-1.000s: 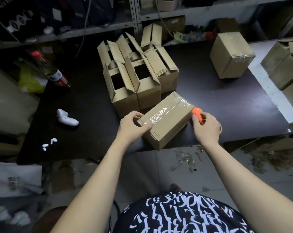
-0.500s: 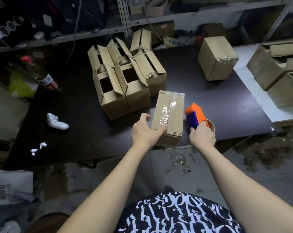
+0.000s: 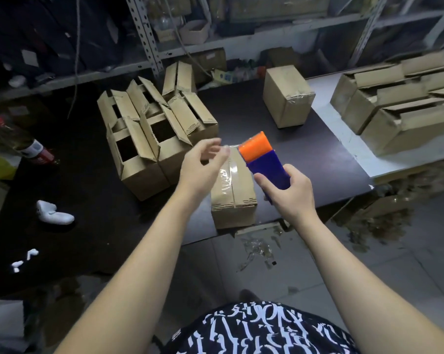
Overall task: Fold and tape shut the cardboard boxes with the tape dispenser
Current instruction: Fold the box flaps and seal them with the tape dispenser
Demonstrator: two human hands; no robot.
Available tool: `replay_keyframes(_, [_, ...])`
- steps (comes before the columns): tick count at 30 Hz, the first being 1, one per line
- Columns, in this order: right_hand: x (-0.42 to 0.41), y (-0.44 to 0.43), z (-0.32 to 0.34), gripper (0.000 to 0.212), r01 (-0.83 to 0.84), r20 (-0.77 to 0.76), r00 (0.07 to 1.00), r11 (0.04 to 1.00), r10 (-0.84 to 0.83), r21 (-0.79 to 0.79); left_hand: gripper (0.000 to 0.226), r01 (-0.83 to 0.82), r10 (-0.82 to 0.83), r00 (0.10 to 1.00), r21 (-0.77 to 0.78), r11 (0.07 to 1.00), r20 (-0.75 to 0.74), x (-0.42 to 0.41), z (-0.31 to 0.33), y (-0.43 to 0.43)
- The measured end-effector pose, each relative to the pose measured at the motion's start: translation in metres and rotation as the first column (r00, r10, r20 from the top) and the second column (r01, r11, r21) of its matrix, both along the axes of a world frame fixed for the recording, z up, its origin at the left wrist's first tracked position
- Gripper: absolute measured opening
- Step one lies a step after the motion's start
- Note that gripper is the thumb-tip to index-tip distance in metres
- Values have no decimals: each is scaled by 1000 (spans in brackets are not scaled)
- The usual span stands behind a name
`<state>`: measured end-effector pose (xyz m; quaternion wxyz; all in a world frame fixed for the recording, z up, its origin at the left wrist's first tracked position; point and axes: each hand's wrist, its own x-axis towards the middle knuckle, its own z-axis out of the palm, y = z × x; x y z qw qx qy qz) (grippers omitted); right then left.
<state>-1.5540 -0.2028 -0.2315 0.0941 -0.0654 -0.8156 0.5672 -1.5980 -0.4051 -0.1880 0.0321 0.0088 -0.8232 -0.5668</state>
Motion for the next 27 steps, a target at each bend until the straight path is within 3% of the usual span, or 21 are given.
replay_keyframes(4, [5,-7,8,62,-114,-129,984,989,125,91,47,229,-268,958,284,931,107,-9,40,-3])
replay_keyframes(8, [9,-12,11,52,-160,-197,965,984,173,79,38,343,-383,914,250,906,135,-13,51,-11])
replay_keyframes(15, [8,-16,7,57,-179,-245,949,979,199,102,24,363,-404,896,224,905,182,-13,54,-22])
replay_keyframes(23, [6,-15,3,57,-190,-301,923,964,240,186,36,327,-380,892,230,917,246,-10,57,-31])
replay_keyframes(27, [5,-16,-1,57,-186,-323,911,954,257,234,33,307,-379,857,246,919,348,-12,57,-35])
